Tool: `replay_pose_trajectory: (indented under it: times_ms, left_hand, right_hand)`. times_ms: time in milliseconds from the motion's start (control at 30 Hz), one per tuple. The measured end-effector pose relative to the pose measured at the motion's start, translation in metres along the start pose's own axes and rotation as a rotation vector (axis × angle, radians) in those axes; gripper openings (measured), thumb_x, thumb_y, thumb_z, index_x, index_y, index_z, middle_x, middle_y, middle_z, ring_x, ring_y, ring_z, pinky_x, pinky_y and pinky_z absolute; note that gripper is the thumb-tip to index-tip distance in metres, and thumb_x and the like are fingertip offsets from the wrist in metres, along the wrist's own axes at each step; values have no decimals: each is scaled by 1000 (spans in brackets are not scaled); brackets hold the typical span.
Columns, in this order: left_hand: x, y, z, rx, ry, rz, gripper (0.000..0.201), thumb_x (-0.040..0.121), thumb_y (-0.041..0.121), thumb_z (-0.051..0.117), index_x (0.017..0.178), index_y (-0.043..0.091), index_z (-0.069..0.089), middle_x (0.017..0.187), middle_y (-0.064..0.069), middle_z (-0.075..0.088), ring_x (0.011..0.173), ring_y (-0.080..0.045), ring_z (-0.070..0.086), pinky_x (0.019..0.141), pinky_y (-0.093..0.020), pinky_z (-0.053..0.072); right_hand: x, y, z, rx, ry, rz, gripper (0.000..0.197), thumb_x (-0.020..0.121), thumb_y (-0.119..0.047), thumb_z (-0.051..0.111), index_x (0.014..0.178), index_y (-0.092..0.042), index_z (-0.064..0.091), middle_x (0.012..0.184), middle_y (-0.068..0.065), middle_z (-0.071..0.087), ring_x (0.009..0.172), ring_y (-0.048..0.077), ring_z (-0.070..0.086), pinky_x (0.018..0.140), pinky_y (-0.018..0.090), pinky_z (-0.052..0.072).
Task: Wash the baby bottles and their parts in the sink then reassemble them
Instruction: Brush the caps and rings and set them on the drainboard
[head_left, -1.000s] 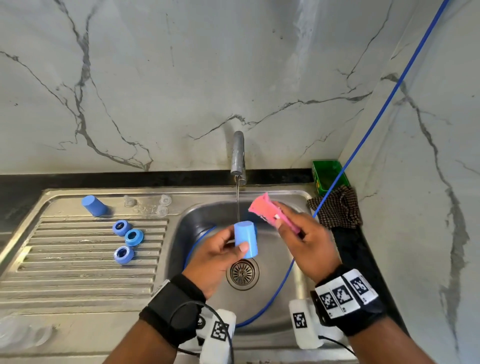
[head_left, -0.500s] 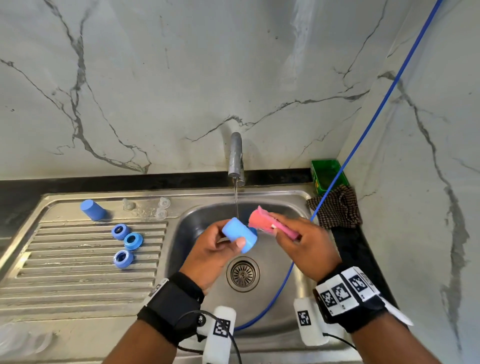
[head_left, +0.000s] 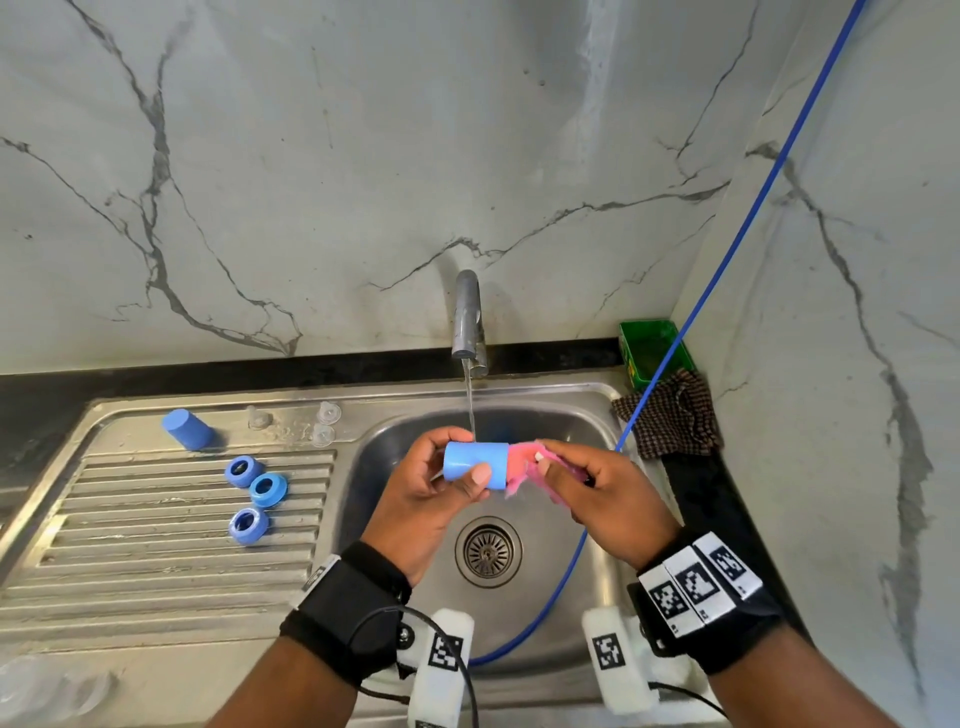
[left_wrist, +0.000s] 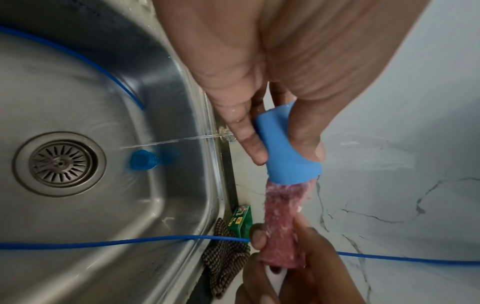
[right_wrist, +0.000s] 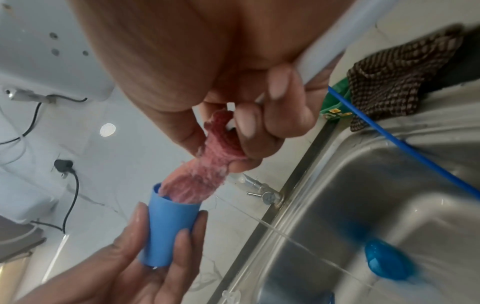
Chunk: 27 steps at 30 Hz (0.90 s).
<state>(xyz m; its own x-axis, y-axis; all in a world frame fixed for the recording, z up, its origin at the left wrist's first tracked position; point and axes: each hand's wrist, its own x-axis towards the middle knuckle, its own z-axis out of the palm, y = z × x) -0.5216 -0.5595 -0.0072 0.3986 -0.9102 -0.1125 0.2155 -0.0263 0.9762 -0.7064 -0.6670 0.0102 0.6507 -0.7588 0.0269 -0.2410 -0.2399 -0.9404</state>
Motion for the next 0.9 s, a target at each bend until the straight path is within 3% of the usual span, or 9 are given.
replay_pose_trajectory:
  times_ms: [233,400,467,500,600,667,767,833,900]
  left_hand:
    - [2,-7,-1,35,6,-46,63,66,40,84,119,17,59,119,-17,64,105,-30,66,94,-45,57]
    - [-1,-5,1,162,-135,-26,47,80,31,83,120,17,61,113,-14,66,99,-28,68,86,-42,60]
    - [1,-3,5,113,-71,-46,43,84,26,79,120,13,60,116,-16,66,99,-27,70,83,-38,60]
    - [2,-1,6,79,-36,-60,43,82,25,75,120,12,60,118,-17,66,100,-27,71,82,-36,60]
    - [4,3,6,-14,16,-106,44,80,26,69,119,9,60,117,-20,67,96,-24,72,78,-32,60]
    - [3,4,6,-39,3,-128,44,80,27,68,119,7,59,114,-19,69,93,-24,72,77,-32,60]
    - [1,4,10,-62,-9,-134,46,80,30,68,118,4,59,108,-19,71,89,-26,73,77,-34,61]
    - [0,4,12,-66,8,-118,47,79,30,70,116,2,59,107,-20,72,90,-28,73,77,-35,61]
    - [0,7,15,-17,34,-97,51,77,32,74,113,0,58,102,-20,73,89,-31,74,74,-37,61]
  right_hand:
    - [-5,-9,4,85,-132,-47,24,101,-14,58,118,-28,67,57,-19,57,50,-3,49,55,7,37]
    - [-2,-3,-1,-121,-273,-70,21,102,-22,58,86,-23,70,65,-5,59,59,-1,48,61,20,38]
    - [0,-6,-2,-62,-346,-26,17,102,-15,57,110,-23,69,72,-18,61,64,-3,52,65,14,40]
    - [0,-9,-4,-39,-393,-17,30,100,-11,58,128,-23,63,84,-22,64,74,-4,57,71,13,43]
    - [0,-6,-8,-68,-451,-70,63,95,-8,61,151,-27,40,126,-11,65,115,4,61,102,24,47]
    - [-2,-1,-5,-11,-439,-65,61,95,-6,61,150,-27,42,116,-6,68,102,8,66,93,28,53]
    - [-4,3,5,133,-351,-52,47,98,-7,63,140,-25,55,78,-6,62,57,9,50,56,26,45]
    - [-6,4,10,131,-271,-94,37,97,-8,64,133,-18,60,71,-14,62,53,2,49,53,17,42]
    - [-8,4,16,49,-189,-171,37,96,-7,66,132,-11,62,77,-29,66,66,-5,62,64,8,46]
